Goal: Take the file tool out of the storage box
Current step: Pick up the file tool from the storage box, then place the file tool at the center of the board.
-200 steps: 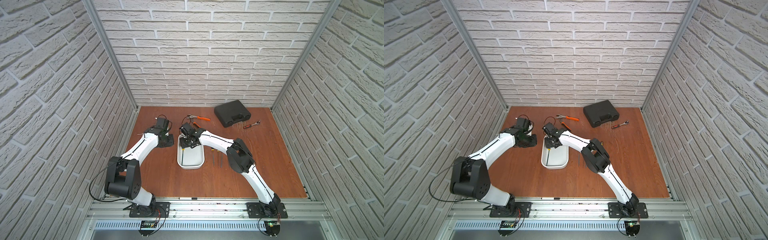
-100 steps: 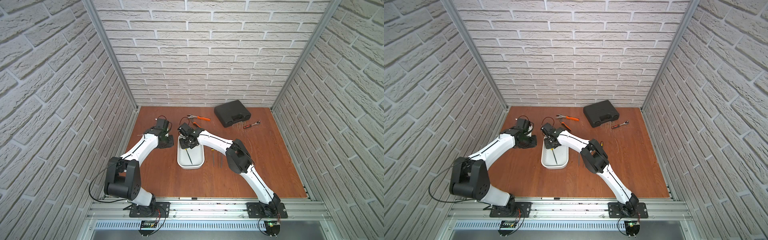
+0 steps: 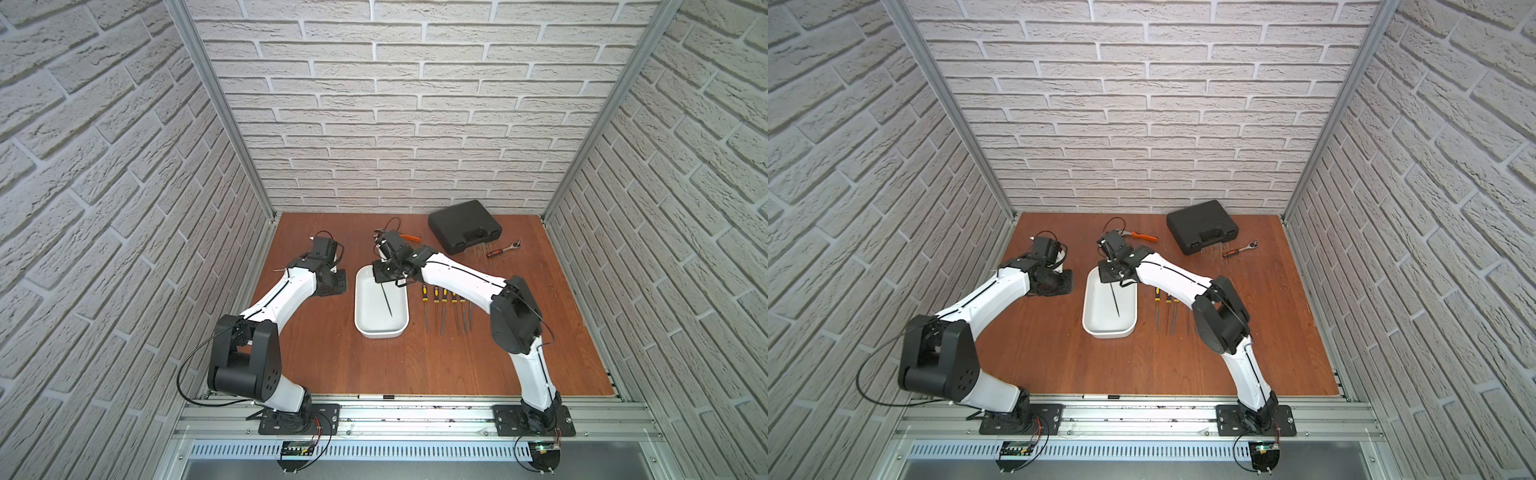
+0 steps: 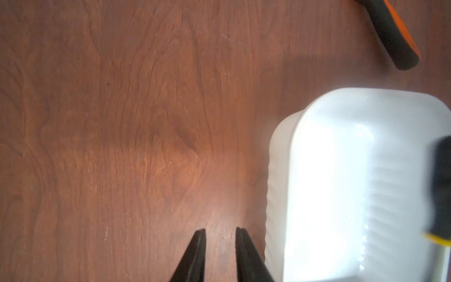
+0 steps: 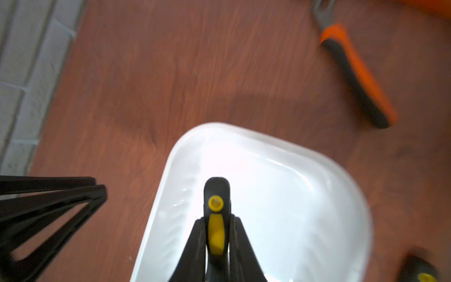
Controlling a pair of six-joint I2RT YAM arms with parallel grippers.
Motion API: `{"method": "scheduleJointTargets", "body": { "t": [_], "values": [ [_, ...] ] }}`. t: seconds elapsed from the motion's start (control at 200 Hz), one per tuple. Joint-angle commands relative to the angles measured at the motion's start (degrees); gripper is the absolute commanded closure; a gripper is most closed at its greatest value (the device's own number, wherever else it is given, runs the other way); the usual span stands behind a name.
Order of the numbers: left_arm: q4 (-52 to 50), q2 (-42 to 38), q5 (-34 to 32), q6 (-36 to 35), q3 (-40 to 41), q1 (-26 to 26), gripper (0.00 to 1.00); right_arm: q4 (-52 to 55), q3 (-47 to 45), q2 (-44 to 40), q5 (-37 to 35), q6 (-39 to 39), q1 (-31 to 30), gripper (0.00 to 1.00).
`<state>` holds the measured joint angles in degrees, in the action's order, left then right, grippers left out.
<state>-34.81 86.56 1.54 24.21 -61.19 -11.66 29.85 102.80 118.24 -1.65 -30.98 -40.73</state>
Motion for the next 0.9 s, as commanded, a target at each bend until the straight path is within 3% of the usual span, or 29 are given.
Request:
{"method": "scheduleJointTargets", "body": {
  "t": [0.0,0.175,0.41,0.62,0.895],
  "values": [
    [1.05,-0.68,-0.33,0.12,-0.70,0.32,0.72,-3.38,-8.38,-10.51,-6.26,1.90,3.71,0.98],
    [1.78,-0.16,0.46,-0.12,-0.41,0.33,0.71,-7.28,-28.34,-23.84,-10.11,2.98,11.88,0.98],
    [2.03,2.09,1.58,-0.30,-2.06,0.38,0.72,-7.55,-43.42,-32.15,-13.97,4.83,20.99,0.97],
    [1.60,2.82,1.64,-0.56,-3.15,0.38,0.72,-9.34,-48.16,-30.04,-13.01,5.88,26.27,0.98],
    [1.19,2.73,1.14,-0.74,-2.71,0.39,0.72,-11.37,-47.68,-24.37,-10.31,7.56,29.64,0.98]
  ]
}}
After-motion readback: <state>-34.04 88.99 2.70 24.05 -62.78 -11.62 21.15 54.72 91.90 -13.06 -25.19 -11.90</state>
